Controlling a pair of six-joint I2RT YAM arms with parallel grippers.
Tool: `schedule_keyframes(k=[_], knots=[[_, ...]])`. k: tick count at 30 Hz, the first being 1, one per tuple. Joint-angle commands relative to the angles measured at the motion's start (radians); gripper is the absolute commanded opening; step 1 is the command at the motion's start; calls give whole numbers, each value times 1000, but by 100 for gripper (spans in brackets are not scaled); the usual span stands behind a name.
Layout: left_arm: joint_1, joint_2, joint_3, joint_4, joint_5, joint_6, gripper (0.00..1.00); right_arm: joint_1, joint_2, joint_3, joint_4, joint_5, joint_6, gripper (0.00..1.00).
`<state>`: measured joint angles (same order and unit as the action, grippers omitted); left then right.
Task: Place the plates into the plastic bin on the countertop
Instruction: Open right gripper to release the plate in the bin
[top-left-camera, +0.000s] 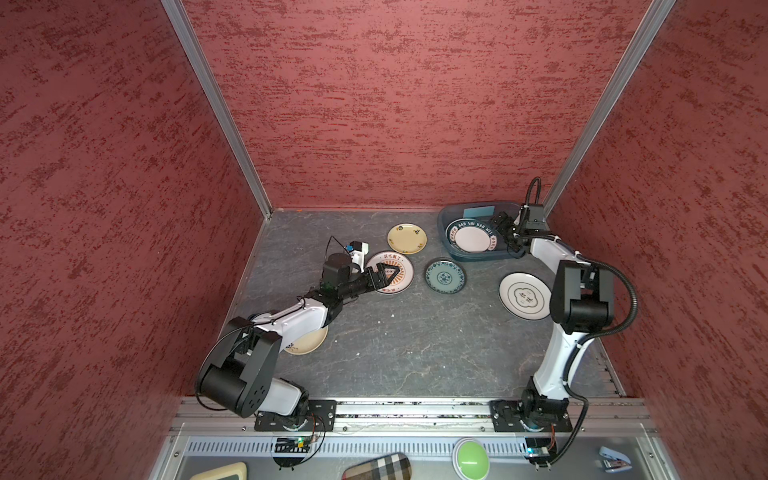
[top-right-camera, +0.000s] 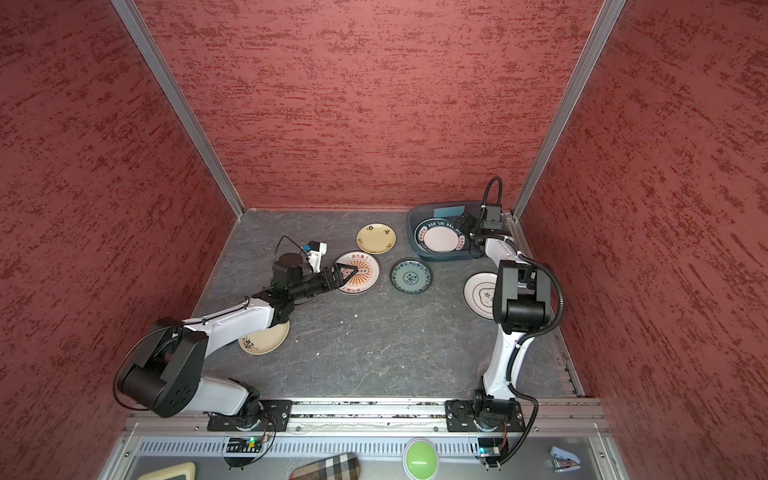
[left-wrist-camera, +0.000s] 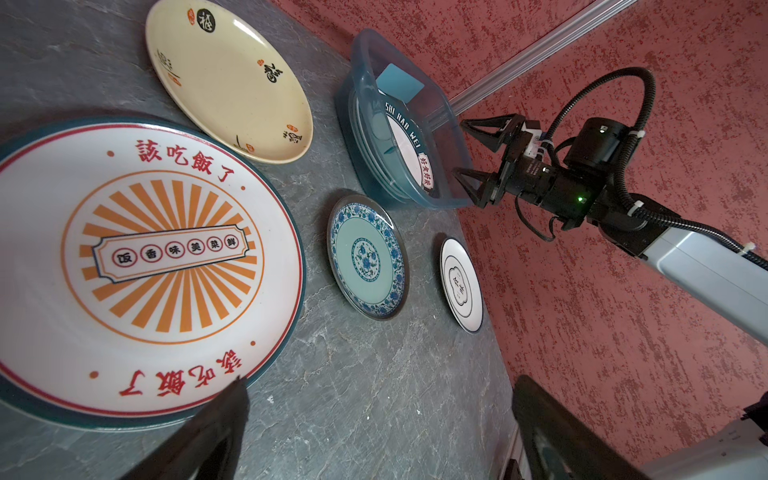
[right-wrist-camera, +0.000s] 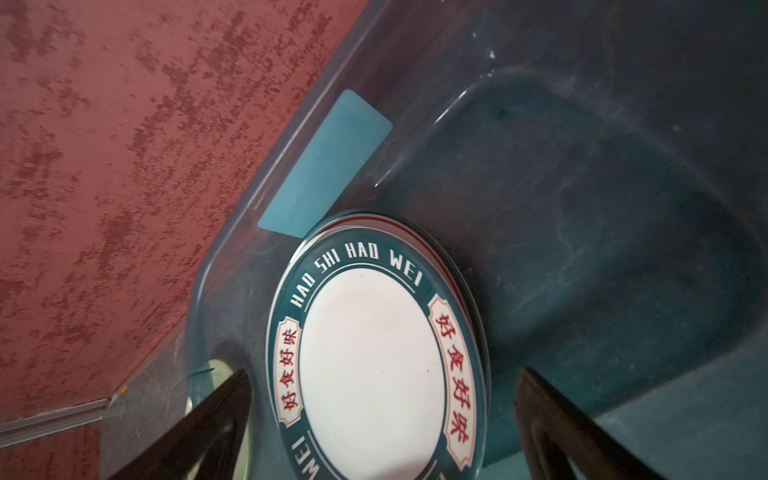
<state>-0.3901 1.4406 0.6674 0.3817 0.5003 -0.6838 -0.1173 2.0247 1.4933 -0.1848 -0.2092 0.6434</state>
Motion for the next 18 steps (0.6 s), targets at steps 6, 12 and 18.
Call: schedule_keyframes(k=[6,12,18], knots=[[14,24,6,11,17,-4,99,0,100,119,-99,6,-36,99],[20,30,6,10,20,-8,99,2,151,182,-136,-18,-38,99],[27,29,6,10,21,-12,99,2,123,192,-126,-29,-36,99]])
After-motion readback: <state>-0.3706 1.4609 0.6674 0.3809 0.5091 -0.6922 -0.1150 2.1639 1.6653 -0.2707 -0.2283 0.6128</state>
